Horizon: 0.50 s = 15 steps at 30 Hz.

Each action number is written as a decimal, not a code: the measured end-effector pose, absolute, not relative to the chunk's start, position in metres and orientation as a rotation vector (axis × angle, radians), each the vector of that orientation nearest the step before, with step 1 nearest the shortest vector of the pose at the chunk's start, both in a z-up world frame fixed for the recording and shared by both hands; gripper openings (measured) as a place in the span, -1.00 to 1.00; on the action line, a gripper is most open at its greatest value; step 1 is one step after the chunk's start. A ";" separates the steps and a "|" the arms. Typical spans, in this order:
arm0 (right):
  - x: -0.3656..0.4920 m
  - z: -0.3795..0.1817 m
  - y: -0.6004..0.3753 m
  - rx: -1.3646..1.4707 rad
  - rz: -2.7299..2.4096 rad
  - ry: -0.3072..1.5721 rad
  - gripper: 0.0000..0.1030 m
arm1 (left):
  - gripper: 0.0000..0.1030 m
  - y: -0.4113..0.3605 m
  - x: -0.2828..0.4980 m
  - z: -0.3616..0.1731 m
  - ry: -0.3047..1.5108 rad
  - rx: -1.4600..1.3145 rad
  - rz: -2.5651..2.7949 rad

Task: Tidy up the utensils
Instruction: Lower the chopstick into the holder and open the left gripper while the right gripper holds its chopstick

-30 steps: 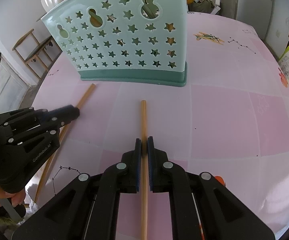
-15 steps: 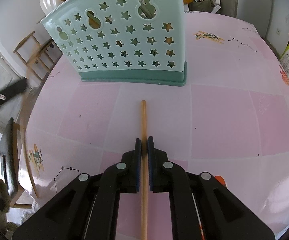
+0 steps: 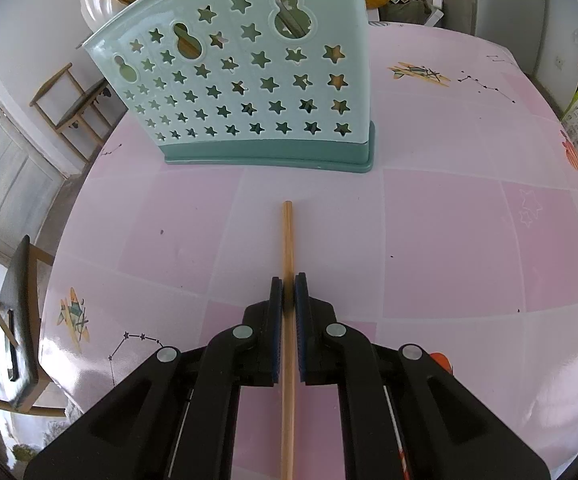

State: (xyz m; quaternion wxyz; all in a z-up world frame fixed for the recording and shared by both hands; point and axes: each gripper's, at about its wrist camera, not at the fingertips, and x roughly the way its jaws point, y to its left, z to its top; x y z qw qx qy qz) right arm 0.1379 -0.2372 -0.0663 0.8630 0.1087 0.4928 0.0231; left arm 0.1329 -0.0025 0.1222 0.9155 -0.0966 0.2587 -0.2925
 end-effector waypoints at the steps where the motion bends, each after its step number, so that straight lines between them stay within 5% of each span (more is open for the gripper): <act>1: 0.138 -0.066 -0.237 0.227 0.049 1.033 -0.87 | -0.90 -0.002 0.137 0.132 0.504 -0.220 -0.617; 15: 0.137 -0.066 -0.240 0.245 0.056 1.031 -0.87 | -0.90 -0.029 0.187 0.214 0.227 -0.380 -0.648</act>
